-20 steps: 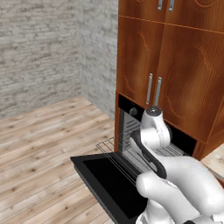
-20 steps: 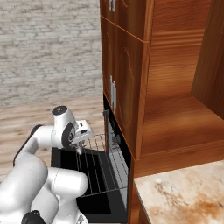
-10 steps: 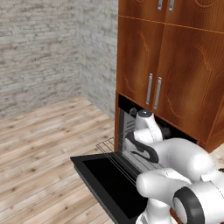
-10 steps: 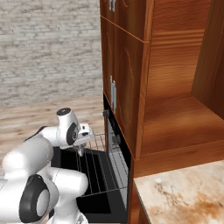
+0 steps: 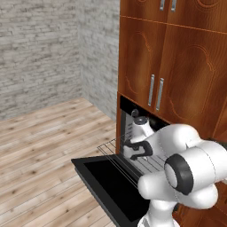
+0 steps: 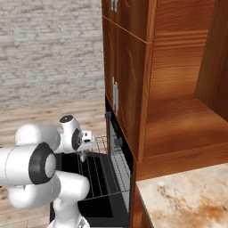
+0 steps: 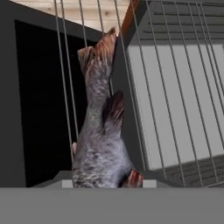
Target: Place the fish on the rack of the oven, and slide the rack back inside. Close the oven door.
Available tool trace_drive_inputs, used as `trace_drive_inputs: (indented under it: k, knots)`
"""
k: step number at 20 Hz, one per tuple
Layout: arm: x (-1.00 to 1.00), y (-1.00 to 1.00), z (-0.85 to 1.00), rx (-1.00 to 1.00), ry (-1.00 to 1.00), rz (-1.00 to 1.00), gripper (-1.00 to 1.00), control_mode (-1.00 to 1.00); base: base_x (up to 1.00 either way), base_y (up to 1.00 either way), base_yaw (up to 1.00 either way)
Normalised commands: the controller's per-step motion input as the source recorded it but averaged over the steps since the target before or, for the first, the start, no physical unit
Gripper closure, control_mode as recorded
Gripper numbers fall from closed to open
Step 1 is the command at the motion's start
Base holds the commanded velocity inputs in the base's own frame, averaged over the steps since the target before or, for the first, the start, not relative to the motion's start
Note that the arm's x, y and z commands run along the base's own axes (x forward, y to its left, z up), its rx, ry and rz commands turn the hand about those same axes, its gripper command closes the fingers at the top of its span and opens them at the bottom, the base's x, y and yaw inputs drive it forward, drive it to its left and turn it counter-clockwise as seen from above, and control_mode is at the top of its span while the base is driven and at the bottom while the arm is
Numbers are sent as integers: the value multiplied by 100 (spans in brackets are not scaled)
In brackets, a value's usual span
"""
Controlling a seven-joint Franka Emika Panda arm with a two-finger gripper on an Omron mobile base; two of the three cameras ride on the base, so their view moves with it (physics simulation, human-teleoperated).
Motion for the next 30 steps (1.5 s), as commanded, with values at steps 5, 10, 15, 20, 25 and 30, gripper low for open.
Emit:
trace_drive_inputs:
  k: [5,10,15,20,25,30]
  knots:
    - [0,0,-63,0,-13,-6,100,-100,0,0,0]
    - [0,-2,-50,0,-7,-4,100,-100,0,0,0]
    - [0,-7,-41,0,0,-5,100,-100,0,0,0]
    - [11,-6,-35,0,0,-6,100,-100,0,0,0]
    - [26,0,-34,0,-1,-6,100,-100,0,0,0]
    - [20,0,-43,0,-3,-7,100,-100,0,0,0]
